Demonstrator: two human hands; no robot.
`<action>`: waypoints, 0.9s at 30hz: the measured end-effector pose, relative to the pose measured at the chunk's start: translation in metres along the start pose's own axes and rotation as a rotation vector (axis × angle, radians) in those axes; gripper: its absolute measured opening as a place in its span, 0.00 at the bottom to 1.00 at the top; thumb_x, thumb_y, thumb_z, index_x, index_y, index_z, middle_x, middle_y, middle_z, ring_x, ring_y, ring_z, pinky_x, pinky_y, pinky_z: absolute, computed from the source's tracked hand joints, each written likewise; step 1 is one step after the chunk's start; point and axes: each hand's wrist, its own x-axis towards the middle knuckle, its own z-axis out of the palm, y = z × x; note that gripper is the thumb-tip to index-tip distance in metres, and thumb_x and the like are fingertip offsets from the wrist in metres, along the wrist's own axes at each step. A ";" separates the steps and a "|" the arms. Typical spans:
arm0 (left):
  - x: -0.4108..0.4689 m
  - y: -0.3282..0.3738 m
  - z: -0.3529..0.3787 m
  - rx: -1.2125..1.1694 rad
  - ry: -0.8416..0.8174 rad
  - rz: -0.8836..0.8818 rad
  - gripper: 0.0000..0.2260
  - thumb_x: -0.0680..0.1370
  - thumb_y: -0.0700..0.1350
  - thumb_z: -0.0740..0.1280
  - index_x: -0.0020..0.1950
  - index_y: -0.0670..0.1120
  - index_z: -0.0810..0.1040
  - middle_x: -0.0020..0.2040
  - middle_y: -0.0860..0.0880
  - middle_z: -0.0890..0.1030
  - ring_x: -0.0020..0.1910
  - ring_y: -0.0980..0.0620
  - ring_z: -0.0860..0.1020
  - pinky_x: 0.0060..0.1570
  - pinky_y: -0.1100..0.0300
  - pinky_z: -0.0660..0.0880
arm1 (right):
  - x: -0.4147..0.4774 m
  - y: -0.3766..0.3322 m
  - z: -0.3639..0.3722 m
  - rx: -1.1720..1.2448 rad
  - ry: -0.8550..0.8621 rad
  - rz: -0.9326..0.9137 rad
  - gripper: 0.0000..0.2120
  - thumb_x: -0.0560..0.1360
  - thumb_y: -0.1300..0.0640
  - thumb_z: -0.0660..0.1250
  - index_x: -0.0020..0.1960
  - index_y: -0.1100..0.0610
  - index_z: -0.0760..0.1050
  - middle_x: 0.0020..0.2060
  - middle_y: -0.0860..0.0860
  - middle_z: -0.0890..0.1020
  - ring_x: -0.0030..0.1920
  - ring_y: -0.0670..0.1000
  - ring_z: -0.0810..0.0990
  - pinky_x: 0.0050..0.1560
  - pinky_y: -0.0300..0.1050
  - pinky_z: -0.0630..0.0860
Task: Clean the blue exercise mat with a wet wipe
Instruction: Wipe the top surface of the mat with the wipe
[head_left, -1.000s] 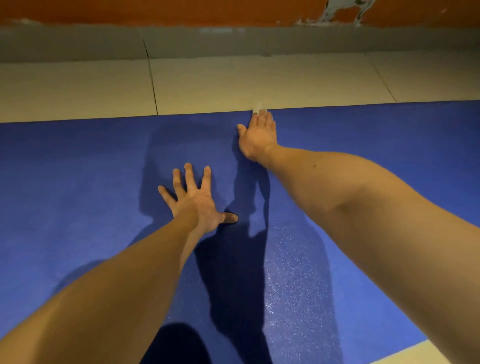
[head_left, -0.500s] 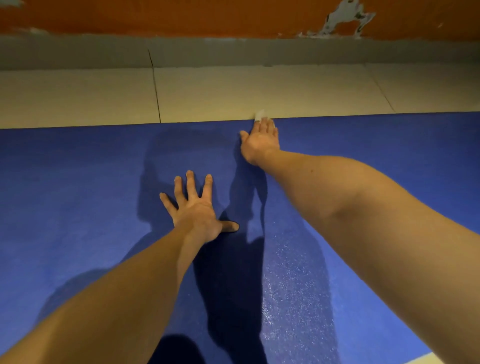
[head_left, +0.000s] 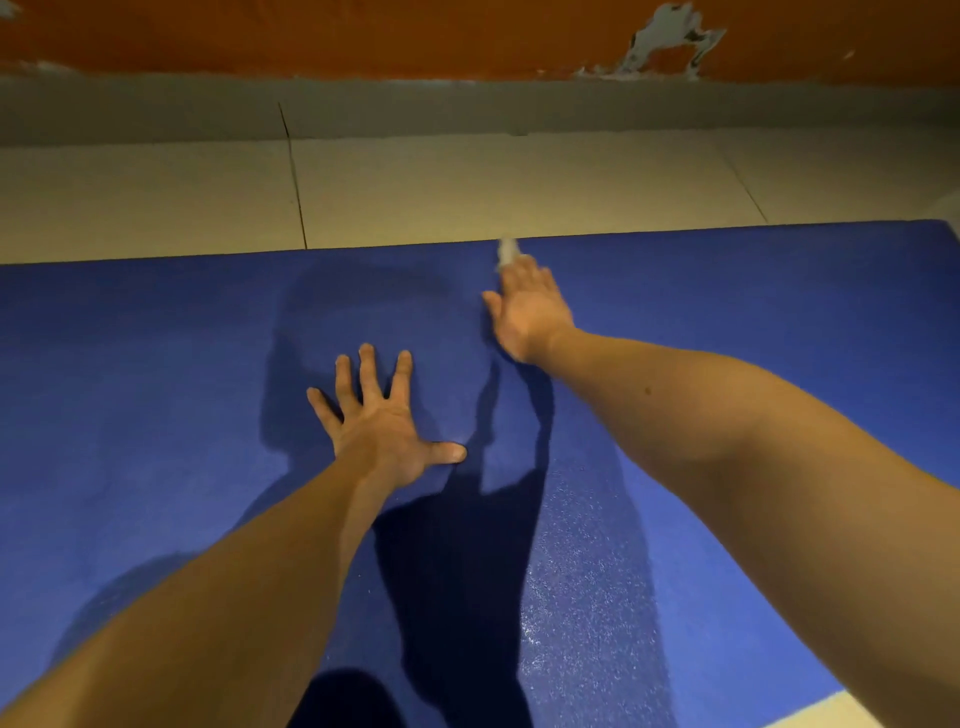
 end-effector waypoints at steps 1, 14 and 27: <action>0.000 -0.001 0.000 -0.003 0.003 0.002 0.61 0.62 0.79 0.66 0.78 0.59 0.29 0.77 0.47 0.26 0.76 0.39 0.27 0.72 0.31 0.36 | -0.002 0.011 -0.002 -0.029 -0.030 0.083 0.33 0.85 0.45 0.48 0.83 0.59 0.42 0.82 0.54 0.45 0.81 0.55 0.45 0.81 0.52 0.44; 0.002 -0.003 0.006 0.001 0.037 0.005 0.61 0.60 0.81 0.64 0.78 0.59 0.30 0.78 0.48 0.26 0.76 0.40 0.28 0.73 0.31 0.36 | -0.053 -0.049 0.026 0.073 -0.043 -0.408 0.30 0.85 0.49 0.50 0.83 0.56 0.42 0.82 0.50 0.50 0.81 0.53 0.49 0.80 0.50 0.50; -0.006 -0.005 0.007 0.018 0.087 0.032 0.61 0.60 0.82 0.62 0.79 0.59 0.32 0.79 0.48 0.29 0.78 0.41 0.30 0.73 0.33 0.36 | -0.094 -0.089 0.034 0.082 -0.050 -0.110 0.31 0.86 0.50 0.47 0.82 0.62 0.40 0.82 0.55 0.41 0.81 0.55 0.39 0.80 0.48 0.39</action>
